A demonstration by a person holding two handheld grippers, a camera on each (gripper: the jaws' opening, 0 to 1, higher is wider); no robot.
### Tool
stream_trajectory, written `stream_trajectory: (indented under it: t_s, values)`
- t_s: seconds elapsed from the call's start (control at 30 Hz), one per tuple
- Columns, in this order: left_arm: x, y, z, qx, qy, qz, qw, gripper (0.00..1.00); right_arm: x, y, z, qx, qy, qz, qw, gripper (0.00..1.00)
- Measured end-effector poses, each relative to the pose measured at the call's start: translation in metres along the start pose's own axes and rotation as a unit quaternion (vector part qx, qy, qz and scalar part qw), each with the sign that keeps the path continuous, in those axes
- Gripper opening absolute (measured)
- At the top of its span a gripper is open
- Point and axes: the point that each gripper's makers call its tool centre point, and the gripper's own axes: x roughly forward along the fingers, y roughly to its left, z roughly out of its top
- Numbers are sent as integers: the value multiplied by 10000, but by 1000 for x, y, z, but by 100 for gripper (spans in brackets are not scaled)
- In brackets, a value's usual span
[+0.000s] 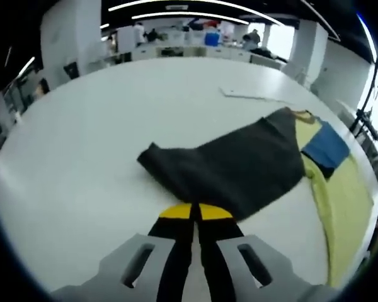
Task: Fold the garment on the visible template until the final outline fits inside the template.
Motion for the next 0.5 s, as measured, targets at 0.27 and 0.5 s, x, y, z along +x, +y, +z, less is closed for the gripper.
stream_trajectory:
  t_s: [0.27, 0.5]
  values:
    - [-13, -18, 30, -73, -412, -265, 9988, 0, 1, 3, 0, -38, 5, 55, 10000, 99]
    - [-15, -37, 47, 8, -585, -457, 9972, 0, 2, 5, 1, -50, -12, 103, 9999, 99]
